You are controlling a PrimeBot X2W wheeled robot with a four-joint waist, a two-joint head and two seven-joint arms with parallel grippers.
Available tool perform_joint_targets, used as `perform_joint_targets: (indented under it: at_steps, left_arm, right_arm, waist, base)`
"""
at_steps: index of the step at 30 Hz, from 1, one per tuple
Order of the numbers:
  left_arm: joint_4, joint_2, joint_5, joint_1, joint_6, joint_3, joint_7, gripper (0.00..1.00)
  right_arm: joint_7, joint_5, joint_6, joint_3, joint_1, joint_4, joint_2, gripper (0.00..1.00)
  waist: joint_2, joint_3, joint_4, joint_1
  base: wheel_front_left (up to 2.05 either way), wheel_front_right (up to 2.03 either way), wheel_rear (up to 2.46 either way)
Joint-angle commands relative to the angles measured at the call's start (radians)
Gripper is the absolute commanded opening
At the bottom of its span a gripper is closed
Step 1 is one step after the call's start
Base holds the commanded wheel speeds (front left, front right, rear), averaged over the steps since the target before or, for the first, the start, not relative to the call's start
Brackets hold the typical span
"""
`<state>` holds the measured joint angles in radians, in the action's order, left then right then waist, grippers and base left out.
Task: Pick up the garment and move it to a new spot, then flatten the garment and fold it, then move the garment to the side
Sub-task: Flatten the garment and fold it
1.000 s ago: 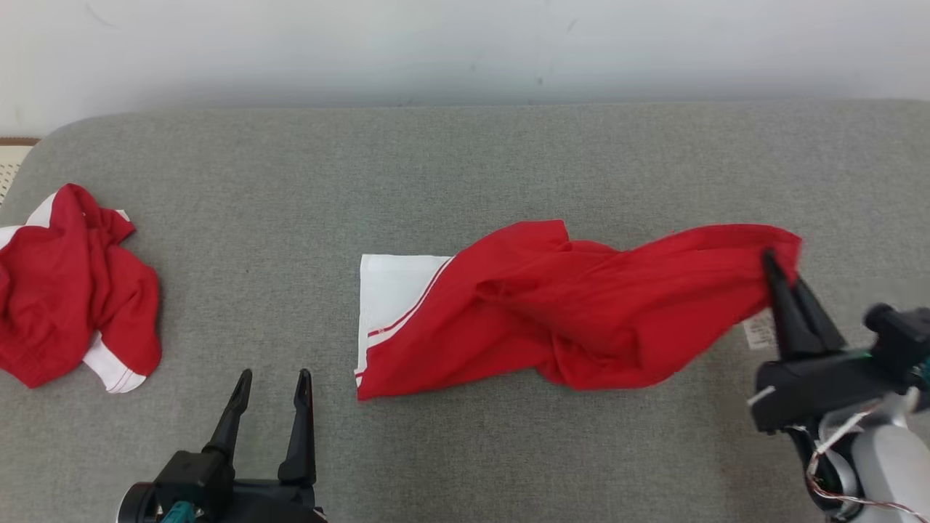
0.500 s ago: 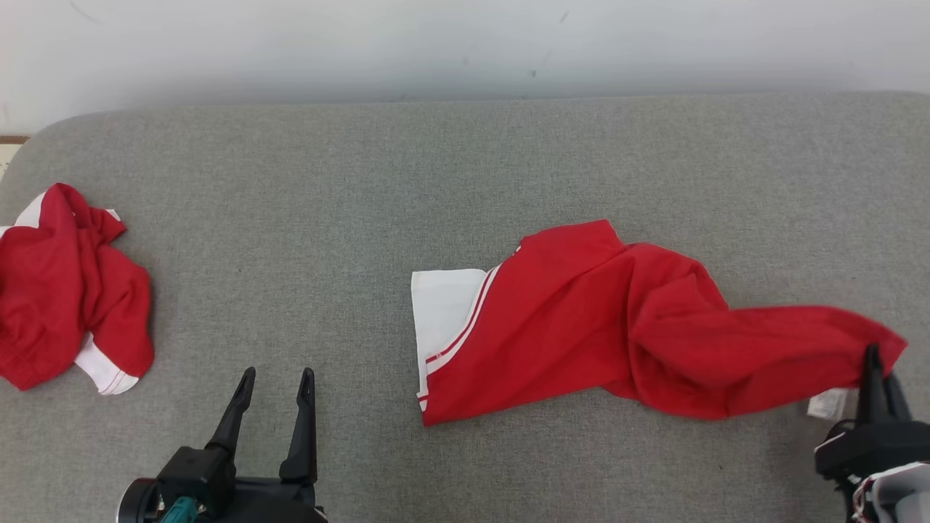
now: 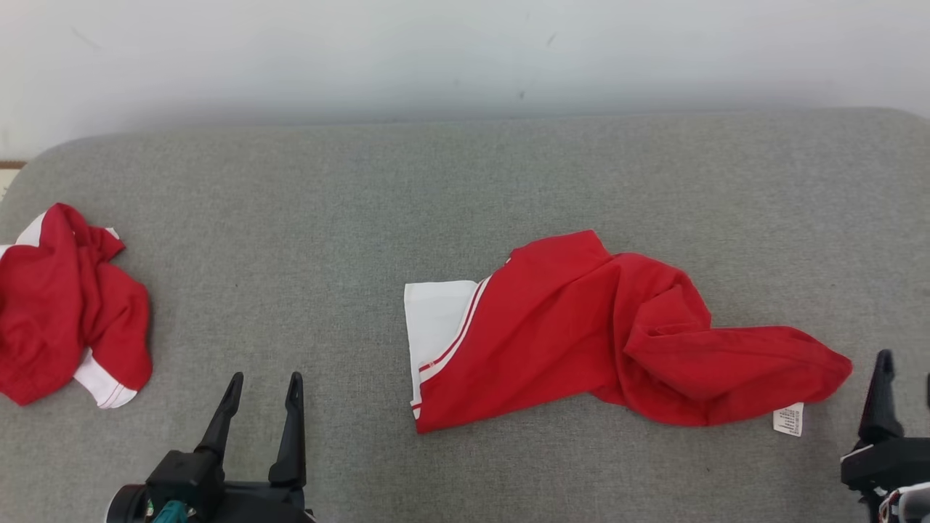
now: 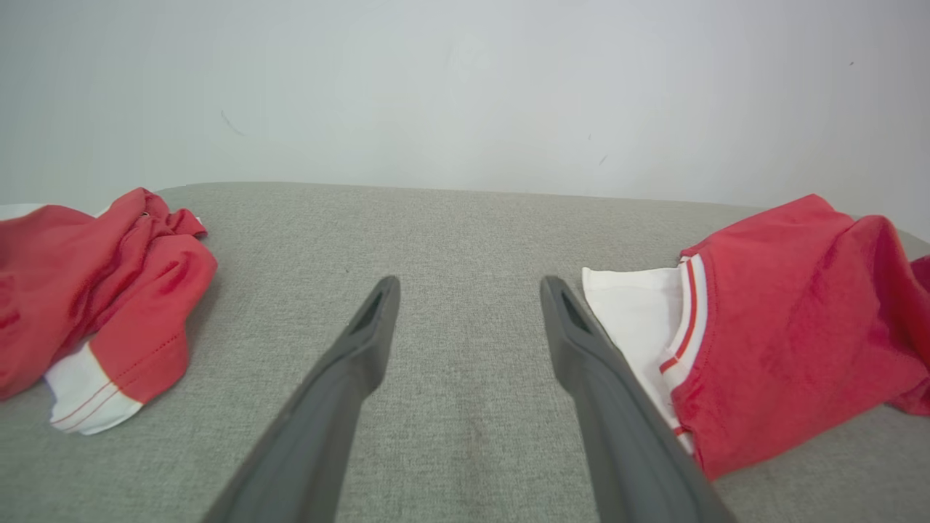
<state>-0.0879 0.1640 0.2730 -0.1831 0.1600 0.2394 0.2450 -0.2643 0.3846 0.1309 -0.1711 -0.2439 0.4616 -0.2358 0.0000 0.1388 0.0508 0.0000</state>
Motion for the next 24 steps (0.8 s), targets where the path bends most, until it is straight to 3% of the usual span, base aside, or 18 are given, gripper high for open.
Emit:
perform_joint_targets:
  at_steps: [1, 6, 14, 24]
  left_arm:
    - [0.003, 0.009, 0.008, 0.018, 0.003, -0.005, -0.001, 1.00]
    - [0.016, 0.022, 0.016, 0.039, 0.015, -0.017, -0.005, 1.00]
    - [0.039, 0.034, 0.021, 0.070, 0.027, -0.016, -0.021, 1.00]
    - [0.052, 0.048, 0.027, 0.114, 0.035, -0.015, -0.030, 1.00]
  right_arm:
    - [-0.003, -0.018, 0.000, -0.004, 0.017, -0.026, 0.002, 1.00]
    - [-0.003, -0.082, 0.000, 0.046, 0.057, -0.211, 0.015, 1.00]
    - [0.054, -0.147, 0.000, 0.236, 0.118, -0.434, 0.009, 1.00]
    - [0.164, -0.197, 0.000, 0.403, 0.228, -0.548, -0.003, 1.00]
  waist:
    - [0.0000, -0.011, -0.008, 0.0000]
    - [0.0000, -0.042, -0.021, 0.0000]
    - [0.0000, -0.086, -0.025, 0.0000]
    - [0.0000, -0.144, -0.025, 0.0000]
  base:
    - [0.00, 0.00, 0.00]
    - [0.00, 0.00, 0.00]
    - [0.00, 0.00, 0.00]
    - [0.00, 0.00, 0.00]
